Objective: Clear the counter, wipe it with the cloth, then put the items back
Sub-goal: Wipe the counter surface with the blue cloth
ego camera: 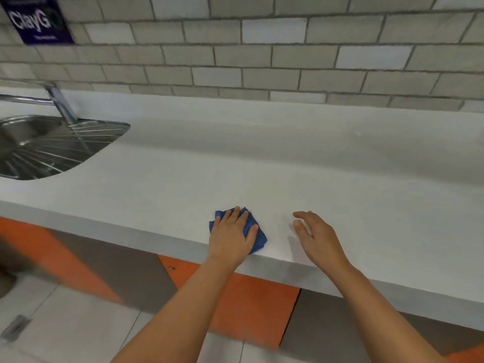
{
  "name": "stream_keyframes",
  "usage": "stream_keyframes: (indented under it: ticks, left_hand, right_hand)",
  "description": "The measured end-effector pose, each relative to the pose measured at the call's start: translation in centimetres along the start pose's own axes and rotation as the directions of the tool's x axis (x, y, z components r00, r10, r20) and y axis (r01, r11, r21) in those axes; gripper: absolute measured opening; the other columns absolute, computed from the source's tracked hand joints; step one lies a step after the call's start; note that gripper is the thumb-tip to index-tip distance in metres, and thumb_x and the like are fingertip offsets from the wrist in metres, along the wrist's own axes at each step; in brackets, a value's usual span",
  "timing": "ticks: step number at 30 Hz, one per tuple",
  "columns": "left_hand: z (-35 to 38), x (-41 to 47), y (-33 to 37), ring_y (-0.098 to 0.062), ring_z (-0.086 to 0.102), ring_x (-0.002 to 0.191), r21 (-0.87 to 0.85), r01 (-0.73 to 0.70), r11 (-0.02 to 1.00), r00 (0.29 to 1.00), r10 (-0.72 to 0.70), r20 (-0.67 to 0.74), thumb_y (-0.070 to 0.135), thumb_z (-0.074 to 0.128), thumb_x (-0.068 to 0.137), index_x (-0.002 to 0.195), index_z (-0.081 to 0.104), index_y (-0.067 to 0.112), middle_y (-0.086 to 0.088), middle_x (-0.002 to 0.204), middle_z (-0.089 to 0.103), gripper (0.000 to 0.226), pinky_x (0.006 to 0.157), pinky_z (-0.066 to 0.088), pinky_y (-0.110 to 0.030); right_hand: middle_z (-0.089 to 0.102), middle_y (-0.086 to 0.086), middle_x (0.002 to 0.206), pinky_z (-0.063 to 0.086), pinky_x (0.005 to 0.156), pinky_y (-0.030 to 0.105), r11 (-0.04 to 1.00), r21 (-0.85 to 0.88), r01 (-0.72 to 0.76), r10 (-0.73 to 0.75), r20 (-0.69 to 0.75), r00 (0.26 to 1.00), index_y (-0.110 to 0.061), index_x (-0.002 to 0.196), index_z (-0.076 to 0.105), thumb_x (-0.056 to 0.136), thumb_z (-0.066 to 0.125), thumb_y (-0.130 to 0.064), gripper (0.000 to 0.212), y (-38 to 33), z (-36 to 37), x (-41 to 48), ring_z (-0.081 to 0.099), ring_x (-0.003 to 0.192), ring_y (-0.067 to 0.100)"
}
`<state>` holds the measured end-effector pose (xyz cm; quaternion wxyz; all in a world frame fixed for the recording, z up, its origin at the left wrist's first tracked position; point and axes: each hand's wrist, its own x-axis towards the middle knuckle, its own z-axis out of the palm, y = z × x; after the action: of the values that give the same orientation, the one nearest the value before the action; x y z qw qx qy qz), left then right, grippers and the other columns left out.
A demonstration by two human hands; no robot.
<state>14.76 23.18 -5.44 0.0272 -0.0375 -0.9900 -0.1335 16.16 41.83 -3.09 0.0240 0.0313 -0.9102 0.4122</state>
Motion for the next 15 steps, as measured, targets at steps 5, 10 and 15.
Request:
stream_keyframes:
  ticks: [5,10,15]
  left_hand:
    - [-2.4,1.6,-10.1,-0.018,0.019,0.143,0.036,0.167,0.985,0.986,-0.167,-0.013,0.041,0.026,0.1,0.146,0.028,0.016,-0.003,0.155,0.023,0.053,0.117,0.009,-0.034]
    - [-4.1,3.2,-19.4,-0.022,0.025,0.14,0.097,0.302,0.948,0.953,-0.298,-0.048,0.04,0.025,0.1,0.145,0.03,0.012,-0.008,0.153,0.026,0.053,0.116,0.015,-0.036]
    - [-7.4,4.8,-29.4,-0.031,0.036,0.128,0.112,0.537,0.836,0.843,-0.528,-0.101,0.038,0.024,0.098,0.135,0.039,0.004,-0.017,0.139,0.04,0.052,0.11,0.022,-0.043]
  right_hand:
    - [0.042,0.002,0.146,0.018,0.112,0.024,0.999,-0.024,0.04,-0.038,0.079,0.996,-0.013,0.135,0.047,0.1,0.038,-0.025,0.038,-4.7,5.5,1.9,0.02,0.144,0.013]
    - [0.041,0.001,0.147,0.017,0.113,0.024,0.996,-0.05,0.077,-0.071,0.116,0.991,-0.013,0.136,0.047,0.1,0.038,-0.026,0.039,-8.6,10.1,3.8,0.018,0.144,0.013]
    - [0.042,0.001,0.146,0.018,0.112,0.023,0.994,-0.055,0.09,-0.083,0.105,0.991,-0.013,0.135,0.048,0.1,0.039,-0.026,0.038,-10.7,12.1,5.1,0.018,0.144,0.012]
